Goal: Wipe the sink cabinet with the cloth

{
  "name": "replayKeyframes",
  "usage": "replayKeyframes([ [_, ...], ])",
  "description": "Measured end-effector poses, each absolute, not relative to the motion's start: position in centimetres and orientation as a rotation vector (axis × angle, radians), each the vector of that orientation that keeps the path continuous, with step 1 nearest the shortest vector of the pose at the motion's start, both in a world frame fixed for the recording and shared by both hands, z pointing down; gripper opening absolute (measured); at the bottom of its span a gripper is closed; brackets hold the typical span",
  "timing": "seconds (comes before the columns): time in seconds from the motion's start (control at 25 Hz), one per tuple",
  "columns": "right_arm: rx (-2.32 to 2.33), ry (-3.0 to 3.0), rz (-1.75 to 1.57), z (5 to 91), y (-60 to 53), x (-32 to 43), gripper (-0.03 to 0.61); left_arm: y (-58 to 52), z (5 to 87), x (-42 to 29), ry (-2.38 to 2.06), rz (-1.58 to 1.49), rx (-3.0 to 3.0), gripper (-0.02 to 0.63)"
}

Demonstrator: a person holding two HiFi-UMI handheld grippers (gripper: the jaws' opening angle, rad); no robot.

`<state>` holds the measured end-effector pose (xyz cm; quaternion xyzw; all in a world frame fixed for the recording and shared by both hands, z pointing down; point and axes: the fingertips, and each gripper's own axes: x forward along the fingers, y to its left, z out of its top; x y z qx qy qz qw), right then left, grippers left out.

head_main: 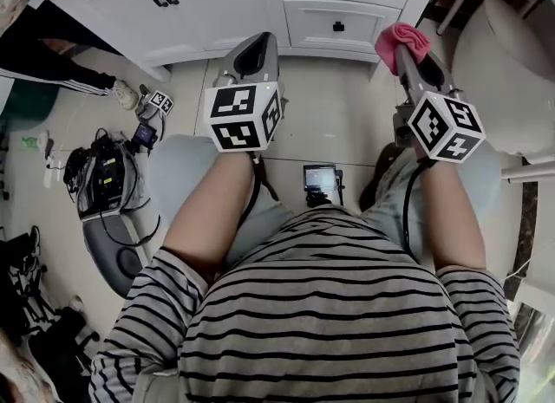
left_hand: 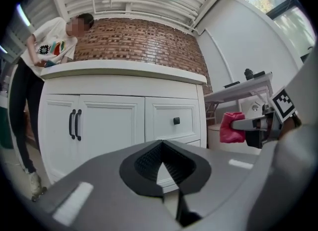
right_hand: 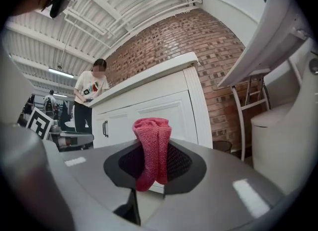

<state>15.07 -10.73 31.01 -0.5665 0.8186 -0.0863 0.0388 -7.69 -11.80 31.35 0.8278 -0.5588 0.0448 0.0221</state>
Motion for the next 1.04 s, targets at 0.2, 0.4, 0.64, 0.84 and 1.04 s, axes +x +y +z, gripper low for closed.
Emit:
replayKeyframes([
  [0.2,-1.79,2.491,-0.298,32.7,-10.8,15.4,0.086,-10.8,31.9,-7.3,-1.728,0.145,2.572,0.0],
  [0.4,-1.779,2.485,-0.333,33.2,-10.7,14.8,0.086,-10.2,31.1,-8.0,-1.744,0.105,2.571,0.0],
  [0.64,-1.79,2.494,-0.306,33.4,-10.4,14.6,0.086,-9.7,31.3,-7.5,-1.72,0.108,2.598,0.0],
  [0.84,-1.811,2.489,-0.303,33.3,-10.8,14.7,0.086,-9.8,31.0,-7.2,-1.698,0.105,2.603,0.0],
  [1.04,-1.814,2.5,-0.299,33.7,-11.3,14.7,0.086,-10.1,31.0,-6.5,-1.688,0.107,2.622,0.0],
])
